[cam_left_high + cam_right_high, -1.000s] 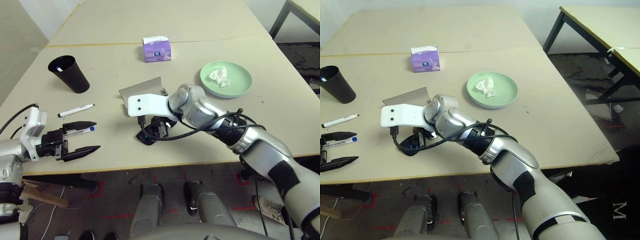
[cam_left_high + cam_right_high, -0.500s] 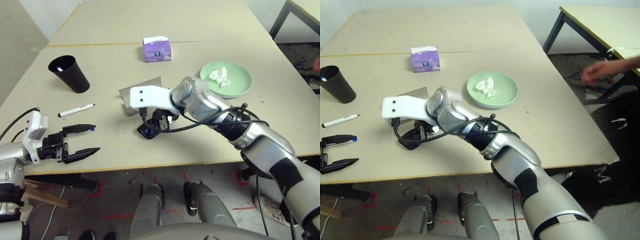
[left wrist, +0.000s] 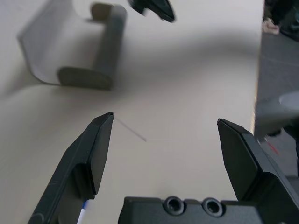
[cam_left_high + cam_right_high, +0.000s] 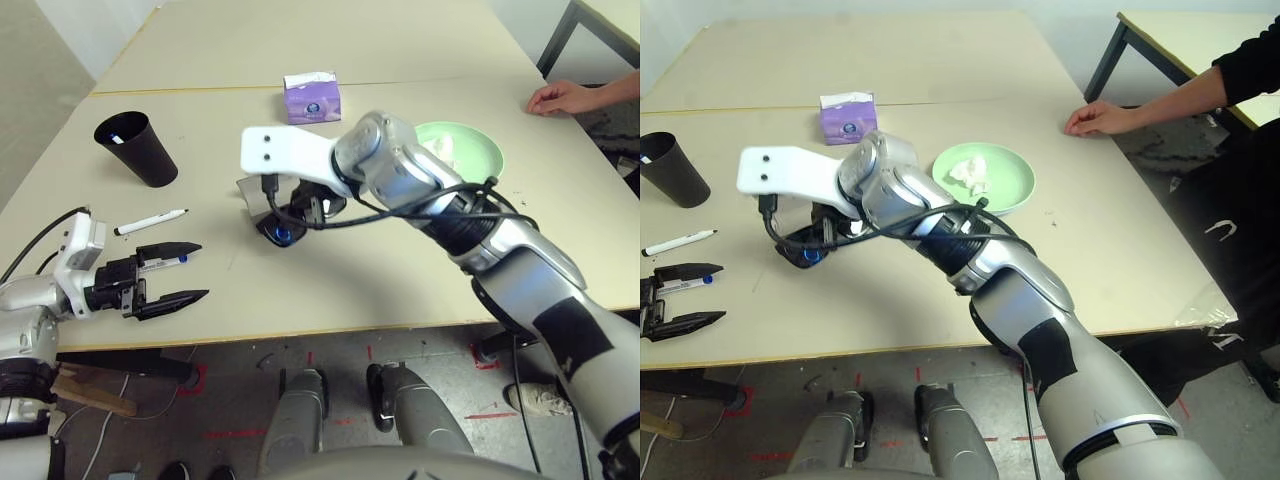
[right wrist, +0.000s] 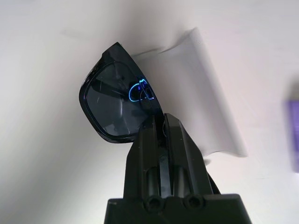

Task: Organize and tidy the items on the table.

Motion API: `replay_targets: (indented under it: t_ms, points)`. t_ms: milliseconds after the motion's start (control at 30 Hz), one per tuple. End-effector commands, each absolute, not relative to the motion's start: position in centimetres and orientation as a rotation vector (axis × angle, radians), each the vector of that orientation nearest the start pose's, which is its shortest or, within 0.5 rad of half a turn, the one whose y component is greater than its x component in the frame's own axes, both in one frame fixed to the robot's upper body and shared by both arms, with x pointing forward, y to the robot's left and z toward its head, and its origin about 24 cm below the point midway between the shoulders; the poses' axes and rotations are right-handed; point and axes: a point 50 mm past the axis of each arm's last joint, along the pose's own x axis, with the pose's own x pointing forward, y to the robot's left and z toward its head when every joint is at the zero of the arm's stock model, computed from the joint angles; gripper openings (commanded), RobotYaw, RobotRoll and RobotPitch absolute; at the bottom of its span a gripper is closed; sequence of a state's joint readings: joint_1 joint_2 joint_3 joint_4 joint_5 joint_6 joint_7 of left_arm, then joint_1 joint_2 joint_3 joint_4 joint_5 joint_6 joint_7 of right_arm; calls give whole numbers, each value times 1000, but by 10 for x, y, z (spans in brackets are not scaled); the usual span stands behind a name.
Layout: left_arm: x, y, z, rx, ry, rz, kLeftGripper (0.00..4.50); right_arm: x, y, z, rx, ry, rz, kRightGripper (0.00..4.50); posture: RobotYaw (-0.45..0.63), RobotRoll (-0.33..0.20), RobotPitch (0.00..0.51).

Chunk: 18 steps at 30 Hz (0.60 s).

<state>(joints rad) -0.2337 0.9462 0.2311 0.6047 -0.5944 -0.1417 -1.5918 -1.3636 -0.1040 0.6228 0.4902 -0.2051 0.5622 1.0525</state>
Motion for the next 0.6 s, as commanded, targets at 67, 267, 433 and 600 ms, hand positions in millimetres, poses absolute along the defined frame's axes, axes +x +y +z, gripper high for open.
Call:
replay_targets:
  t_ms: [67,267,433,600]
  points:
    - [234,361,142,220,102,-984,4500,352,41,246,-1055,97,1188,21,47,0,178]
    - [234,364,143,225,116,-956,4500,366,42,238,-1040,85,1135,21,55,0,182]
    - [233,366,144,228,122,-939,4500,369,47,234,-1023,74,1123,21,61,0,183]
    - [231,368,145,233,131,-928,4500,366,55,235,-1004,64,1135,21,73,0,187]
